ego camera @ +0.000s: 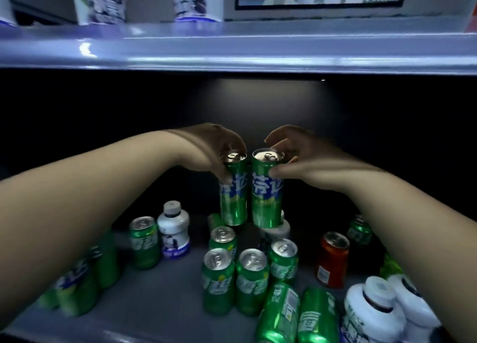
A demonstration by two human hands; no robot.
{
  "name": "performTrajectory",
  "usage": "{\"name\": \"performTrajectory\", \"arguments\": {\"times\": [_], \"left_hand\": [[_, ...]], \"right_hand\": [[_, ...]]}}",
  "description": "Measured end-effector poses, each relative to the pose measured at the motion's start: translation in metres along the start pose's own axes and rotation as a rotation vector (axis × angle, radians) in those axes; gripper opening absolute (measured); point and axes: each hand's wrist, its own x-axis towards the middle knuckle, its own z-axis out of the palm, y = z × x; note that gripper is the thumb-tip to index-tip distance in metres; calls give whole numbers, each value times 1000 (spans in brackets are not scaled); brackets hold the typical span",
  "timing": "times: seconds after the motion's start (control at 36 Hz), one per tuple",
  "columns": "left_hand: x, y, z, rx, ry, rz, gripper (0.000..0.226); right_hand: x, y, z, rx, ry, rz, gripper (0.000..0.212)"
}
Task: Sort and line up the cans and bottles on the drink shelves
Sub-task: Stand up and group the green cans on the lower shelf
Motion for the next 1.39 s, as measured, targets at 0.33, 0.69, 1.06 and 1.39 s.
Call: {"name": "performTrajectory", "arguments": {"times": [0.33, 0.69, 1.06, 1.39], "left_hand": [[-69, -89, 29, 61, -138, -7, 74], [-114, -166, 70, -33, -162, 71, 73], [-117, -215, 121, -161, -137, 88, 78], [-114, -226, 140, -417, -166, 85, 72]], "right_hand": [[26, -43, 117, -29, -170, -13, 51], [32, -86, 206, 12, -149, 124, 49], [13, -68, 278, -39, -105, 303, 50], [10, -67, 288, -39, -36, 407, 68]]}}
